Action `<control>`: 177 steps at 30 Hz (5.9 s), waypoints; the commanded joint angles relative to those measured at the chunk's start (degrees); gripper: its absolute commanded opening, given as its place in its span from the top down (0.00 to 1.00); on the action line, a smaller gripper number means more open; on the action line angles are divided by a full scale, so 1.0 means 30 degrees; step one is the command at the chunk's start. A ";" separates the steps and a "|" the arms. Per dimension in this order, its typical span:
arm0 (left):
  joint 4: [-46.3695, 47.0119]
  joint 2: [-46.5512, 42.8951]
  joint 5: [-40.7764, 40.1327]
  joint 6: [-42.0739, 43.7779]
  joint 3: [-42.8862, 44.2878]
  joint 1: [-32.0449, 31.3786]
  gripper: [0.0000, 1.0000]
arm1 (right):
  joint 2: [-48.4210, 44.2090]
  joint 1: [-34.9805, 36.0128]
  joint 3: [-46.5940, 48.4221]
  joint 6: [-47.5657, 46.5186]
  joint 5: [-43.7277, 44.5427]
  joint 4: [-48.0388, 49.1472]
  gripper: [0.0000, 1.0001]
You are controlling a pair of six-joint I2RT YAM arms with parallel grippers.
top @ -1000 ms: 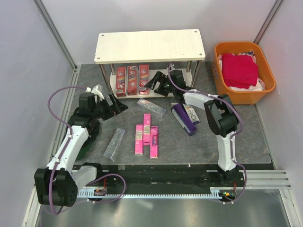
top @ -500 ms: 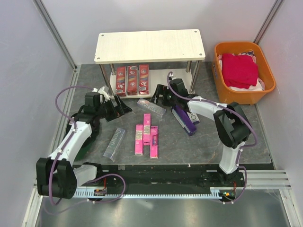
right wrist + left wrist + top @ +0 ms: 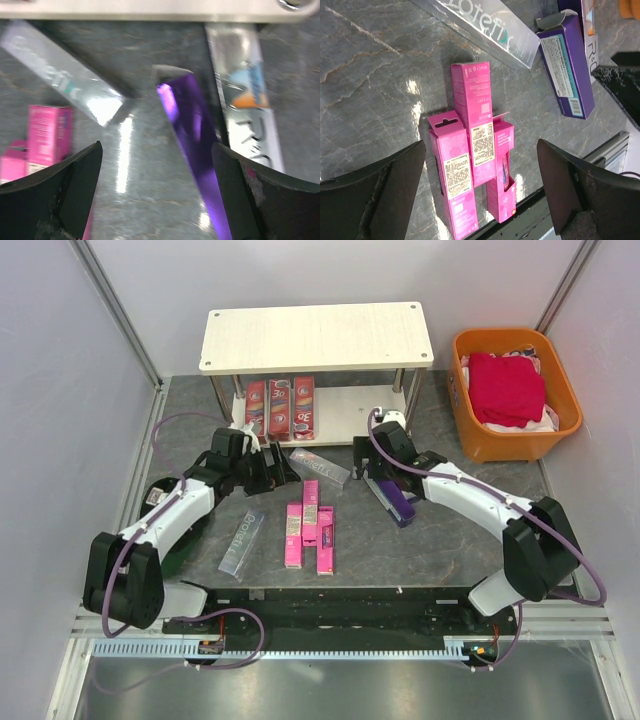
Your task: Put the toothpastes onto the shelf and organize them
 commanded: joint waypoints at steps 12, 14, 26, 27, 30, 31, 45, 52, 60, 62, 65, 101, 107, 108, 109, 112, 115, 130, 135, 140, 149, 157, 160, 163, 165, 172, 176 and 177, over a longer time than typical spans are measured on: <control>0.0978 0.1163 0.0217 0.0593 0.1107 -0.0312 0.01 | 0.0187 -0.0008 -0.1770 -0.1501 0.3389 -0.2633 0.02; 0.1007 0.1163 0.0217 0.0622 0.1107 -0.0341 0.01 | 0.0479 -0.0008 -0.1829 -0.1530 0.3039 -0.2545 0.02; 0.1066 0.1134 0.0392 0.0651 0.1019 -0.0341 0.01 | 0.2034 -0.0008 -0.2356 -0.1794 0.0549 -0.1901 0.10; 0.1095 0.1134 0.0364 0.0651 0.0990 -0.0341 0.01 | 0.1976 -0.0008 -0.2385 -0.1823 -0.0092 -0.1842 0.14; 0.1183 0.1221 0.0334 0.0622 0.0961 -0.0341 0.01 | 0.1566 0.0022 -0.2590 -0.1560 -0.1382 -0.1317 0.26; 0.1241 0.1222 0.0450 0.0593 0.0960 -0.0312 0.01 | 0.1449 0.0167 -0.2620 -0.1473 -0.1503 -0.1285 0.34; 0.1651 0.1251 0.0744 0.0417 0.0755 -0.0341 0.01 | 0.2038 0.1076 -0.2796 -0.1296 -0.1240 -0.0641 0.44; 0.3230 0.1105 0.2059 -0.0168 0.0171 -0.0312 0.01 | 0.0220 0.1047 -0.2679 -0.1150 -0.2322 -0.0436 0.56; 0.6834 -0.0825 0.3759 -0.1456 -0.1527 -0.0282 0.01 | -0.2560 0.1047 -0.2503 -0.1002 -0.4050 0.0411 0.61; 0.8526 -0.1091 0.4550 -0.1866 -0.1909 -0.0311 0.01 | -0.3032 0.1076 -0.2503 -0.1032 -0.5600 0.0851 0.61; 1.0581 -0.1269 0.6043 -0.2920 -0.2613 -0.0282 0.00 | -0.3706 0.1047 -0.2532 -0.0974 -0.8114 0.2169 0.61; 2.3977 -0.0858 0.9941 -0.9016 -0.5164 -0.0783 0.63 | -0.2653 0.1516 -0.4818 0.4857 -1.6007 1.2193 0.32; 2.2778 -0.1473 1.0528 -0.9135 -0.4521 0.0185 0.72 | -0.3356 0.1515 -0.4847 0.4359 -1.5655 1.1402 0.15; 2.2601 -0.1503 1.0587 -0.9047 -0.4431 0.0216 0.73 | -0.3444 0.1516 -0.4847 0.4242 -1.5568 1.1227 0.14; 2.2367 -0.1503 1.0646 -0.9017 -0.4227 0.0274 0.73 | -0.3648 0.1458 -0.4847 0.4038 -1.5509 1.0964 0.12; 2.2160 -0.1532 1.0851 -0.9075 -0.3992 0.0537 0.73 | -0.3970 0.1399 -0.4905 0.3627 -1.5245 1.0203 0.08; 2.2043 -0.1591 1.1027 -0.9192 -0.3787 0.0801 0.73 | -0.4234 0.1252 -0.5051 0.3100 -1.5332 0.9615 0.07; 2.1925 -0.1474 1.1378 -0.9456 -0.3434 0.1007 0.71 | -0.5348 0.1223 -0.5725 0.2922 -1.7090 1.0491 0.44; 2.1955 -0.1240 1.1642 -0.9485 -0.3317 0.1007 0.60 | -0.5524 0.1252 -0.5931 0.3421 -1.7442 1.1487 0.52; 2.1166 -0.0947 1.1760 -0.9106 -0.3201 0.1007 0.20 | -0.5846 0.1223 -0.6047 0.3801 -1.6770 1.1577 0.58; 1.2623 -0.1590 0.9595 -0.3722 -0.1912 0.1036 0.07 | -0.5877 0.0492 -0.6428 0.4707 -1.3752 1.0784 0.71; 0.8041 -0.2877 0.6431 -0.1020 -0.1120 0.1037 0.06 | -0.4911 -0.1120 -0.6372 0.5793 -1.2522 1.1606 0.76; 0.6929 -0.3492 0.5113 -0.0551 -0.1120 0.1065 0.06 | -0.3858 -0.1618 -0.5758 0.6085 -1.2226 1.1926 0.76; 0.5873 -0.3904 0.3589 -0.0141 -0.1032 0.1066 0.06 | -0.2306 -0.1911 -0.4735 0.6640 -1.2315 1.2483 0.76; 0.5579 -0.4314 0.2974 0.0152 -0.1090 0.1065 0.06 | -0.1251 -0.2028 -0.4205 0.6848 -1.2373 1.3069 0.77; 0.4933 -0.4755 0.2561 0.0563 -0.1354 0.1066 0.06 | 0.1445 -0.2439 -0.1688 0.7931 -1.1526 1.4329 0.77; 0.4904 -0.4755 0.2472 0.0651 -0.1588 0.1036 0.06 | 0.3407 -0.2644 -0.0396 0.8780 -1.0881 1.5002 0.78; 0.4904 -0.4726 0.2502 0.0651 -0.1589 0.1036 0.06 | 0.3730 -0.2703 -0.0191 0.9217 -1.0792 1.5265 0.78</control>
